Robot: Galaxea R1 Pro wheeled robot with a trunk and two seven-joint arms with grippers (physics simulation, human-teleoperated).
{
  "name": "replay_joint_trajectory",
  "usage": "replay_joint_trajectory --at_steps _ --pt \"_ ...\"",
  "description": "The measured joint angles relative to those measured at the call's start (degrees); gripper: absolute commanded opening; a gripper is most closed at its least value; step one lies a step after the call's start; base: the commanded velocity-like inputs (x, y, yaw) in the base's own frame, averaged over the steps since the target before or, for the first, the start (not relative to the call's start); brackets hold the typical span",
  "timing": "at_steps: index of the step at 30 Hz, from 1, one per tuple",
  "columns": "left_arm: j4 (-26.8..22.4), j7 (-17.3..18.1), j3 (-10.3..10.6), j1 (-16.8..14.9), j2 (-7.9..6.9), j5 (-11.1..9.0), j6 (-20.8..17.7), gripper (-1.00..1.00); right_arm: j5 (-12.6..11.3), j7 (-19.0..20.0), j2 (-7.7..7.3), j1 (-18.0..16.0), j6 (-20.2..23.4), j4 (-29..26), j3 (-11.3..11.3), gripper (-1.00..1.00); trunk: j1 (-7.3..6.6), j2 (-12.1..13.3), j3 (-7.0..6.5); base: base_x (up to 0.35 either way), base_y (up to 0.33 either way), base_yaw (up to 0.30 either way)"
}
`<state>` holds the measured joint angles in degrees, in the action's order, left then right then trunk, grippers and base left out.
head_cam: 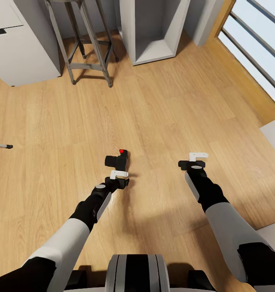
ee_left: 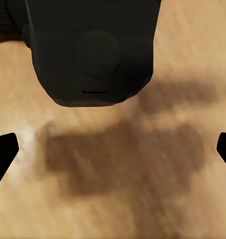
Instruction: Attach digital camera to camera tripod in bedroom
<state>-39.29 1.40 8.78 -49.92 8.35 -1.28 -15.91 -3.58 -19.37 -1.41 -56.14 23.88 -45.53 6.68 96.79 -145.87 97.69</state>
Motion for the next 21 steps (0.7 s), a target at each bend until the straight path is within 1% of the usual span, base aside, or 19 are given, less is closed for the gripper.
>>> replay_joint_trajectory --at_steps 4,6,7,8,10,11,13,16,21 --pt "0.0 0.0 0.0 0.0 0.00 0.0 0.3 1.00 0.0 0.0 0.00 0.0 0.0 0.0 0.0 1.00 0.00 0.0 0.00 0.000 0.000 0.000" --pt "-0.1 0.0 0.0 0.0 0.00 0.0 1.4 1.00 0.0 0.0 0.00 0.0 0.0 0.0 0.0 1.00 0.00 0.0 0.00 0.000 0.000 0.000" --pt "0.0 0.0 0.0 0.0 0.00 0.0 3.5 1.00 0.0 0.0 0.00 0.0 0.0 0.0 0.0 1.00 0.00 0.0 0.00 0.000 0.000 0.000" --pt "0.0 0.0 0.0 0.0 0.00 0.0 4.2 1.00 0.0 0.0 0.00 0.0 0.0 0.0 0.0 1.00 0.00 0.0 0.00 0.000 0.000 0.000" --pt "0.4 0.0 0.0 0.0 0.00 0.0 7.4 1.00 0.0 0.0 0.00 0.0 0.0 0.0 0.0 1.00 0.00 0.0 0.00 0.000 0.000 0.000" --pt "1.9 0.0 0.0 0.0 0.00 0.0 10.9 1.00 0.0 0.0 0.00 0.0 0.0 0.0 0.0 1.00 0.00 0.0 0.00 0.000 0.000 0.000" --pt "3.0 0.0 0.0 0.0 0.00 0.0 12.6 1.00 0.0 0.0 0.00 0.0 0.0 0.0 0.0 1.00 0.00 0.0 0.00 0.000 0.000 0.000" --pt "3.7 0.0 -0.1 0.0 0.00 0.0 13.4 1.00 0.0 0.0 0.00 0.0 0.0 0.0 0.0 1.00 0.00 0.0 0.00 0.000 0.000 0.000" --pt "3.8 0.0 -0.1 0.0 0.00 0.0 13.6 1.00 0.0 0.0 0.00 0.0 0.0 0.0 0.0 1.00 0.00 0.0 0.00 0.000 0.000 0.000"
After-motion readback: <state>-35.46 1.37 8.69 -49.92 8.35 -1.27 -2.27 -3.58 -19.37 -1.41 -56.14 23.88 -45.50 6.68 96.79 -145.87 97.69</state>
